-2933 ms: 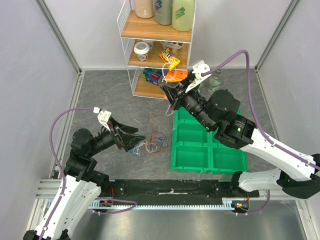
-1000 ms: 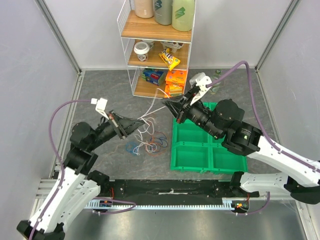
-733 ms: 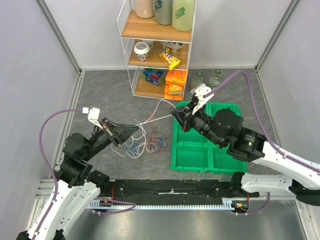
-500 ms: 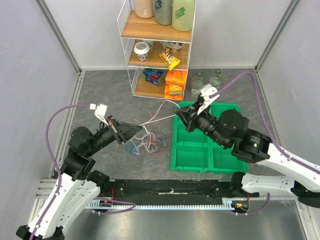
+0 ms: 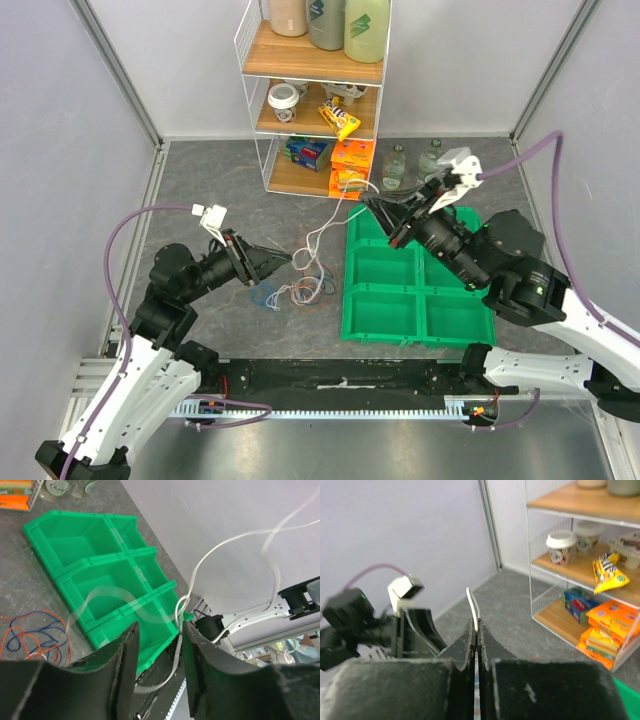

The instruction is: Untangle the cables

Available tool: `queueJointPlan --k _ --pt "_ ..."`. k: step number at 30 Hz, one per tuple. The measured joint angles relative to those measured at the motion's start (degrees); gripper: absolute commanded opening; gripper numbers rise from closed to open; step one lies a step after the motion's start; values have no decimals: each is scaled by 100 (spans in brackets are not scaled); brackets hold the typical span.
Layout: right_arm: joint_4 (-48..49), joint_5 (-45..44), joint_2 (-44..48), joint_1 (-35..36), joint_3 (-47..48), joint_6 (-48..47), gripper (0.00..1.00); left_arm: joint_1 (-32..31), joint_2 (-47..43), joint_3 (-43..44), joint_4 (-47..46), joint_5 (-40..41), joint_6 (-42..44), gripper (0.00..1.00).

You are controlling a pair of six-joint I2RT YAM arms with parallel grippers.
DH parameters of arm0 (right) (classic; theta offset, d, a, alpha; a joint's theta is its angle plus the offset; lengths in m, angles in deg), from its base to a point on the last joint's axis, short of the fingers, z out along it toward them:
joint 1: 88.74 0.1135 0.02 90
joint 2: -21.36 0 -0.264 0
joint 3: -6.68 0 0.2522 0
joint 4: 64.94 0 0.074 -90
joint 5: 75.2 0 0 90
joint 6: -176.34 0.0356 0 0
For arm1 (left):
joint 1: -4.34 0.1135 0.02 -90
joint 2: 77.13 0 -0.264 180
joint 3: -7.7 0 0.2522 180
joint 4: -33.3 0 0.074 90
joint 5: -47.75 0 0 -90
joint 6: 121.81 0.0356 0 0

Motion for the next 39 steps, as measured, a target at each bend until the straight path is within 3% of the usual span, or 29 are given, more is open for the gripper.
queueJointPlan --k 2,4,5,7,10,25,39 --pt "131 17 13 -13 164 20 0 9 17 -68 76 17 4 21" --pt "254 31 46 -15 271 22 0 9 50 -118 122 17 17 20" --pt "297 28 66 -15 308 22 0 9 74 -131 129 20 24 23" --pt "308 11 94 -22 354 15 0 9 90 -142 129 22 24 42" --pt "221 -190 103 -20 402 -42 0 11 98 -149 144 48 37 56" --pt "-787 -1895 343 -24 404 -627 0 13 66 -149 518 162 219 60" --pt "-1622 -1506 988 -26 424 -295 0 13 92 -136 798 323 446 60"
